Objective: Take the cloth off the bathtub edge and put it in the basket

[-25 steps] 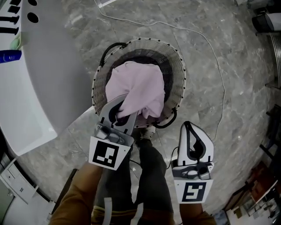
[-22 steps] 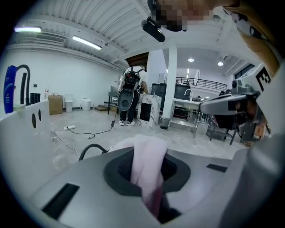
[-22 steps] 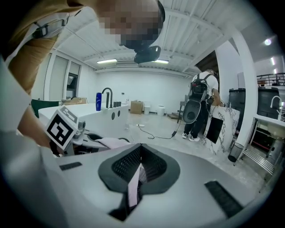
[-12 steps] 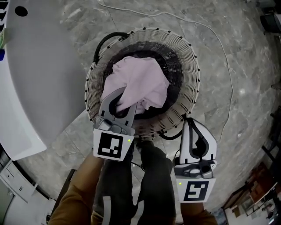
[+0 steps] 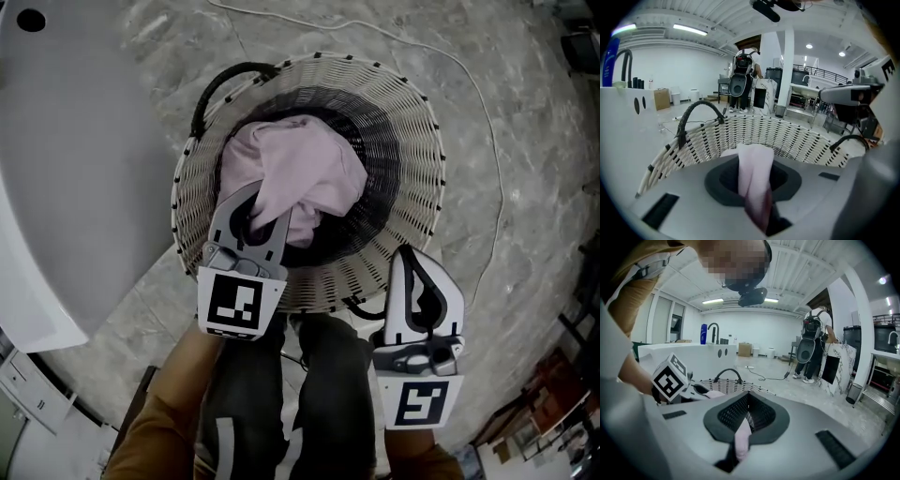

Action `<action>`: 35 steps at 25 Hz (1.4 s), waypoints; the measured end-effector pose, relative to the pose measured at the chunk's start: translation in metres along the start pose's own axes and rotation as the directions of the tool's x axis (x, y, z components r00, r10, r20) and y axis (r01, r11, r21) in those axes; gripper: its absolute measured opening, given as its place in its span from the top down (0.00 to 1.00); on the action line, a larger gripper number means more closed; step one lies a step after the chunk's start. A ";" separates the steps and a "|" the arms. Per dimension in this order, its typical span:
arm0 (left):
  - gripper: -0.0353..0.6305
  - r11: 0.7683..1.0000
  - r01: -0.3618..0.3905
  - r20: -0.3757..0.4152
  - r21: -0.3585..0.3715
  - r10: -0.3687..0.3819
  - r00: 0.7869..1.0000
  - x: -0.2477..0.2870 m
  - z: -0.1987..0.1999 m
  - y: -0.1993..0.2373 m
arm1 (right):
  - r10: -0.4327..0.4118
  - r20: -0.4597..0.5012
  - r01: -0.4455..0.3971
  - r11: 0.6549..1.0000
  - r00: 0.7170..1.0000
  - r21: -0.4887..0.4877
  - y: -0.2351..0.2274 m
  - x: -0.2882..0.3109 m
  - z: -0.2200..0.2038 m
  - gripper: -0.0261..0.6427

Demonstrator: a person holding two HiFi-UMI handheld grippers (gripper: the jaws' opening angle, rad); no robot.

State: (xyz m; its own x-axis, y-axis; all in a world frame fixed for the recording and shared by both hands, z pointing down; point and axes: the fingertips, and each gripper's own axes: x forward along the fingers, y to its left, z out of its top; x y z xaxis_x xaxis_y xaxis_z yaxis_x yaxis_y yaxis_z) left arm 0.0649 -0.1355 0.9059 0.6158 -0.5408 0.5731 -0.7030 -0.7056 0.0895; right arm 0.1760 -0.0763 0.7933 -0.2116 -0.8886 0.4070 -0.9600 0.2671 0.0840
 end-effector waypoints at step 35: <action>0.94 0.993 -0.116 0.130 0.031 0.112 0.985 -0.236 0.247 -0.034 | 0.059 0.115 -0.051 0.996 0.992 -0.074 -0.007 -0.141 0.285 0.95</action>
State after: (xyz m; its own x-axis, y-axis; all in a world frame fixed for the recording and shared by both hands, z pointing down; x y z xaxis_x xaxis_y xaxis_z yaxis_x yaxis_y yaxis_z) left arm 0.0315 -0.0975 0.5663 0.5746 -0.6712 0.4684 -0.7587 -0.6514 -0.0027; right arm 0.1606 -0.0590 0.4762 -0.2875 -0.9082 0.3042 -0.9318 0.3387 0.1307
